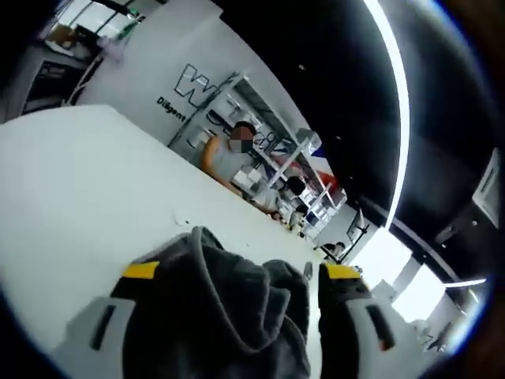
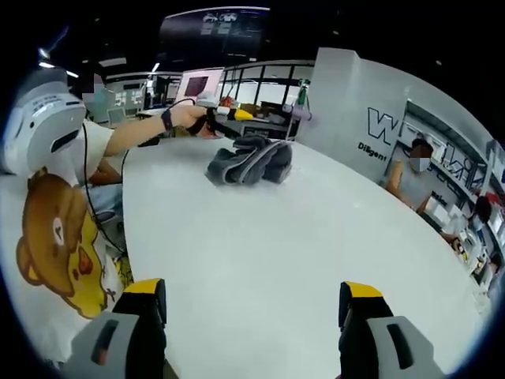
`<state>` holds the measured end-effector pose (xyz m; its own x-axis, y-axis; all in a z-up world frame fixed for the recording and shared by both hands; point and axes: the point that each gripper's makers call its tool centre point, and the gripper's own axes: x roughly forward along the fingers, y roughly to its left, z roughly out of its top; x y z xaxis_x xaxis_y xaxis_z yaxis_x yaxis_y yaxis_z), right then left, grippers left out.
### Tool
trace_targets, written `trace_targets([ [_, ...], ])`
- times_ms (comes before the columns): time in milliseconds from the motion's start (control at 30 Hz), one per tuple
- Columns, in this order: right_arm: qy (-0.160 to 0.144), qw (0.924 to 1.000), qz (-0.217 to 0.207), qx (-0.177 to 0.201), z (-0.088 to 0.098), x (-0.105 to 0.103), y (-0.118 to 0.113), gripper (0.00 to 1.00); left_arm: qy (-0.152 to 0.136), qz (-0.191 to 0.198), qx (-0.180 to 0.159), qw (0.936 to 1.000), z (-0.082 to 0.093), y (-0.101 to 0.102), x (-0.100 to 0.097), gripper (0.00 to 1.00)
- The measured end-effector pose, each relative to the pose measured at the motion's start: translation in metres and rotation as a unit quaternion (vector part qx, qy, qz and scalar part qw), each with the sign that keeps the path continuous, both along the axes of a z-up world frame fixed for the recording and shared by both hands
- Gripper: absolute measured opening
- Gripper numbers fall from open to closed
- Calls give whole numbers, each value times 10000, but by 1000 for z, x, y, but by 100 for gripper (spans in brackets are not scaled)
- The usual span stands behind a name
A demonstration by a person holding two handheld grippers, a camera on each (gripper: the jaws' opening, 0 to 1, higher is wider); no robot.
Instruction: Fold the towel on the table until its edges align and the towel forms a compact rectangular stack.
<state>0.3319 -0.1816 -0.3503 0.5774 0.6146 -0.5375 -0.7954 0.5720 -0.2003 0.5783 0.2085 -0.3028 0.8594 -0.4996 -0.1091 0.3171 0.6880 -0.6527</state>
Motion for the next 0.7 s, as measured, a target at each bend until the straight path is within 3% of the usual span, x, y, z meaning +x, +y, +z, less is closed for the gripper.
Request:
trace_targets([
  [400, 25, 10000, -24, 14, -2, -2, -1, 94, 66, 25, -93, 9999, -8, 1, 8, 73],
  [700, 34, 10000, -73, 34, -2, -1, -3, 94, 2, -146, -25, 9999, -13, -3, 14, 42],
])
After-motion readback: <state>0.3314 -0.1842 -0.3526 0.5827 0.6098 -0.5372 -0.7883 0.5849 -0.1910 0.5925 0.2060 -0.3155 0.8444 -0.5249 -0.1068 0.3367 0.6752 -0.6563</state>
